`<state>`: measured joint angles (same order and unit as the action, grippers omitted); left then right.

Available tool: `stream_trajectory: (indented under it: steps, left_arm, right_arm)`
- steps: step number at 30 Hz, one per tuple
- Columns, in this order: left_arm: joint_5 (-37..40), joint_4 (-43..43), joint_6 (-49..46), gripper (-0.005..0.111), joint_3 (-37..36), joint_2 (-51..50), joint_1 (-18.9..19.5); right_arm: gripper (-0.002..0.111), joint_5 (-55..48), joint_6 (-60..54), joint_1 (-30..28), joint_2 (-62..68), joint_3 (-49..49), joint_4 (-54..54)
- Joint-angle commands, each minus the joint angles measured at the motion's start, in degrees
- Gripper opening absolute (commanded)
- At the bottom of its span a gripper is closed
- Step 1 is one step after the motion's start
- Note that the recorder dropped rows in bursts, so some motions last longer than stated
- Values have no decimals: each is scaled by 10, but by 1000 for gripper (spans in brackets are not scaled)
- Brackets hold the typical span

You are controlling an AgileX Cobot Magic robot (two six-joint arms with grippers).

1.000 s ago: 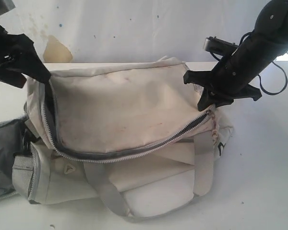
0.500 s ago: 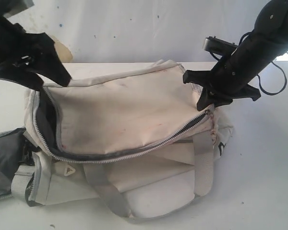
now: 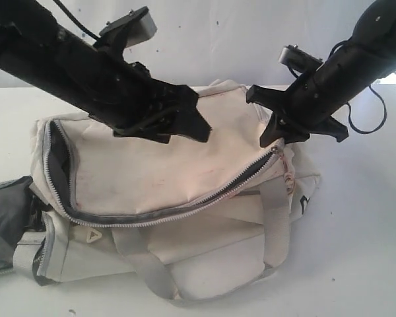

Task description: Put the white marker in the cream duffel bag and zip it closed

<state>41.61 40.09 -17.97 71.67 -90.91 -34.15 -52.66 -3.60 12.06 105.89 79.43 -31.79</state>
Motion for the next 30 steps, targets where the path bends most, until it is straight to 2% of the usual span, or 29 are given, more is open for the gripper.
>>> stream_trajectory:
  steps: [1,10,14,17,22,26,30]
  left_arm:
    - [-110,44,3,72,-29,-5,-46]
    - [-190,156,3,72,-44,-45,-106]
    - [-226,236,2,72,-43,-55,-128]
    - [-209,275,11,72,-43,-57,-138]
    - [-270,272,-3,72,-43,-73,-157]
    - [-279,272,-3,72,-43,-100,-159]
    - [-321,272,-3,72,-43,-125,-159]
  right_arm:
    - [0,0,-9,-1,-6,0,-37]
    - [0,18,-9,-1,-6,0,-59]
    - [0,19,-9,-1,-5,0,-59]
    - [0,19,-9,-1,-5,0,-59]
    - [0,26,-12,-1,-6,0,-59]
    - [0,27,-12,-1,-6,0,-59]
    - [0,27,-12,-1,-6,0,-59]
